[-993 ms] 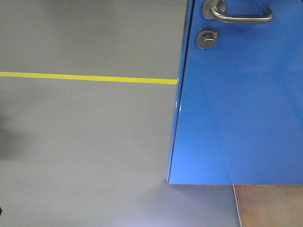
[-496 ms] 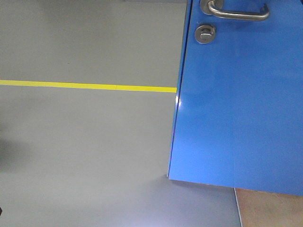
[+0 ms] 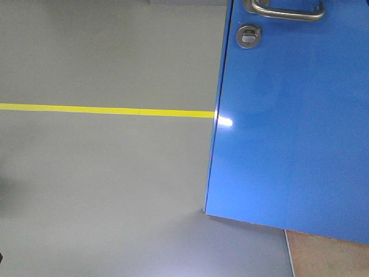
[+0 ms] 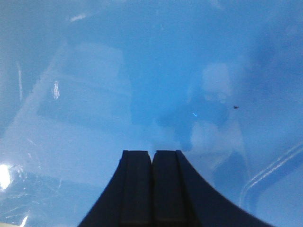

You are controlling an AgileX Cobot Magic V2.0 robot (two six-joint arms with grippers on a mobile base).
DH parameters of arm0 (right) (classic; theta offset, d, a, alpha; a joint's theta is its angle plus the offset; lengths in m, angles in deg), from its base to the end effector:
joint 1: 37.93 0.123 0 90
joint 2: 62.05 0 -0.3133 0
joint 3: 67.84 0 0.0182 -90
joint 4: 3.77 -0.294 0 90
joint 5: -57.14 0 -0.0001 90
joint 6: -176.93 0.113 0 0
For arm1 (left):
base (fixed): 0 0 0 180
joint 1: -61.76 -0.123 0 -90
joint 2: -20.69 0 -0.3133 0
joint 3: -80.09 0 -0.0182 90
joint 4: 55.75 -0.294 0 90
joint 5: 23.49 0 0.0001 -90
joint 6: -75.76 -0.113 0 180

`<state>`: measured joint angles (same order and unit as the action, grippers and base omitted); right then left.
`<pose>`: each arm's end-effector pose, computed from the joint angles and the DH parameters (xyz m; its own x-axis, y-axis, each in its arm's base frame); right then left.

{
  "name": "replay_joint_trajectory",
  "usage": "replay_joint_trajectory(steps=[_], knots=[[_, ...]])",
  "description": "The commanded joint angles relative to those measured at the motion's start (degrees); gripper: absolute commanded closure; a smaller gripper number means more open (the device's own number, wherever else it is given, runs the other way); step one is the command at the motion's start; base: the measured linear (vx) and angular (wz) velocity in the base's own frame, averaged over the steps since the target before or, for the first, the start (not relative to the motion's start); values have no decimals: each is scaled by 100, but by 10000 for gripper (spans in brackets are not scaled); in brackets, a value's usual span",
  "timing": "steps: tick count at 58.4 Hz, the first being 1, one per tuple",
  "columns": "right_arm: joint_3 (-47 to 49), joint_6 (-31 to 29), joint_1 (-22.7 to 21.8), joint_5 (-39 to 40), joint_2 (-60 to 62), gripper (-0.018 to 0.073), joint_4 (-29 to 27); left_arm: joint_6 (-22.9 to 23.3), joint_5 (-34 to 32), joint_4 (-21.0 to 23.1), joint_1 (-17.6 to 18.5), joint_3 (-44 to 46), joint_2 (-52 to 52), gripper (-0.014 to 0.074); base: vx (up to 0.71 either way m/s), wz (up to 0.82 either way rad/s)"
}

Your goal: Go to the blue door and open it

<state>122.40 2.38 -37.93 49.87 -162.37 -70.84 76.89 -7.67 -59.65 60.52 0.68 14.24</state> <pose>0.4622 0.0133 0.4433 -0.1264 0.9465 -0.2971 0.0134 0.3011 0.9535 0.0912 0.0041 0.1747 -0.2034 0.0414 -0.9782 -0.0305 0.9984 0.0486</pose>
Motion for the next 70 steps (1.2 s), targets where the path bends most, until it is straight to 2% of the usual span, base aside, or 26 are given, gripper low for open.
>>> replay_joint_trajectory(steps=[1, 21, 29, 34, 41, 45, 49, 55, 58, 65, 70], knots=[[193, -42, -15, 205, 229, 548, 1, 39, -485, 15, 13, 155, 71, 524, 5, 0], [193, -52, -15, 204, 276, 548, 8, 39, -485, 15, 13, 155, 71, 524, 2, 0], [193, -480, -15, 71, 496, 548, 435, 39, -485, 15, 13, 155, 71, 524, 0, 0], [193, -1178, -15, -438, 799, 548, 1106, 39, -485, 15, 13, 155, 71, 524, 0, 0], [193, -2337, -15, -1689, 1293, 548, 2554, 39, -485, 15, 13, 155, 71, 524, 0, 0], [118, -2710, -15, -2454, 1568, 547, 3368, 39, -485, 15, 13, 155, 71, 524, 0, 0], [-201, -2751, -15, -2696, 1862, 547, 4189, 39, -485, 15, 13, 155, 71, 524, 0, 0], [-1167, -2558, -42, -2198, 2462, 547, 5312, 39, -485, 15, 13, 155, 71, 524, 0, 0], [-1741, -2367, -108, -1718, 2787, 547, 5598, 39, -485, 15, 13, 155, 71, 524, 0, 0], [-3348, -2097, -405, -219, 3779, 547, 5813, 39, -485, 15, 13, 155, 71, 524, 0, 0], [-4330, -2095, -555, 466, 4413, 547, 5802, 39, -485, 15, 13, 155, 71, 524, 0, 0]])
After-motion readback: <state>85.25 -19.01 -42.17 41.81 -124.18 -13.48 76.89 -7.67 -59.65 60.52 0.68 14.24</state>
